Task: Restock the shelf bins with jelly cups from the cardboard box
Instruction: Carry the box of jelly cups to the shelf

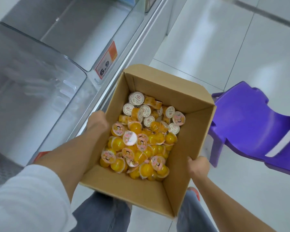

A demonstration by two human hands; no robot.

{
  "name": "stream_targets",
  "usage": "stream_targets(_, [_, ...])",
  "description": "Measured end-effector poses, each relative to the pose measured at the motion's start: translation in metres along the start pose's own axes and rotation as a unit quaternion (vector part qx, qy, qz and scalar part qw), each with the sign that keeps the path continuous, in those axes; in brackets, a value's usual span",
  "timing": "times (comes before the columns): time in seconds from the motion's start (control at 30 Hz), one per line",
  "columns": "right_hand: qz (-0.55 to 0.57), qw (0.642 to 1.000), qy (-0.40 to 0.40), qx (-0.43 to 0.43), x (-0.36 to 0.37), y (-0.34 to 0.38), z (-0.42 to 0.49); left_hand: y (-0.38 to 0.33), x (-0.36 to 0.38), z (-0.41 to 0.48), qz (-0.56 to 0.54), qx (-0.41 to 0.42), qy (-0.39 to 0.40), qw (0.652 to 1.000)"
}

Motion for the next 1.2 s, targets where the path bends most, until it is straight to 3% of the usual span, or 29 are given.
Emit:
stream_targets(0.27, [-0.006, 1.0, -0.007, 0.005, 0.009, 0.003, 0.024, -0.029, 0.007, 0.025, 0.024, -0.046, -0.046, 0.998])
stream_targets(0.53, [-0.014, 1.0, -0.018, 0.008, 0.008, 0.012, 0.043, -0.059, 0.001, 0.041, -0.02, -0.054, -0.085, 0.995])
stream_targets(0.73, [0.029, 0.998, 0.062, -0.019, -0.007, 0.024, 0.044, -0.062, -0.021, 0.005, -0.035, 0.0, -0.087, 0.996])
stream_targets(0.87, [0.017, 0.993, 0.046, -0.109, -0.057, 0.072, 0.031, -0.079, -0.037, -0.06, -0.047, 0.016, -0.065, 0.997])
stream_targets(0.97, [0.01, 0.981, 0.066, -0.183, -0.085, 0.111, 0.021, -0.09, -0.031, -0.108, -0.057, -0.011, -0.004, 0.998])
stream_targets(1.1, [-0.062, 0.949, 0.137, -0.276, -0.098, 0.141, 0.013, -0.078, -0.014, -0.153, -0.051, -0.035, 0.089, 0.994])
stream_targets(1.2, [-0.128, 0.921, 0.181, -0.32, -0.102, 0.158, 0.001, -0.052, -0.009, -0.168, -0.065, -0.074, 0.115, 0.989])
Point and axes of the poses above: each hand's wrist, its own z-axis towards the middle knuckle, its own x-axis out of the palm, y = z × x, the point moved 6 cm from there along z, towards the middle knuckle, and after that the axes turned 15 degrees about -x, right-handed, at the moved point
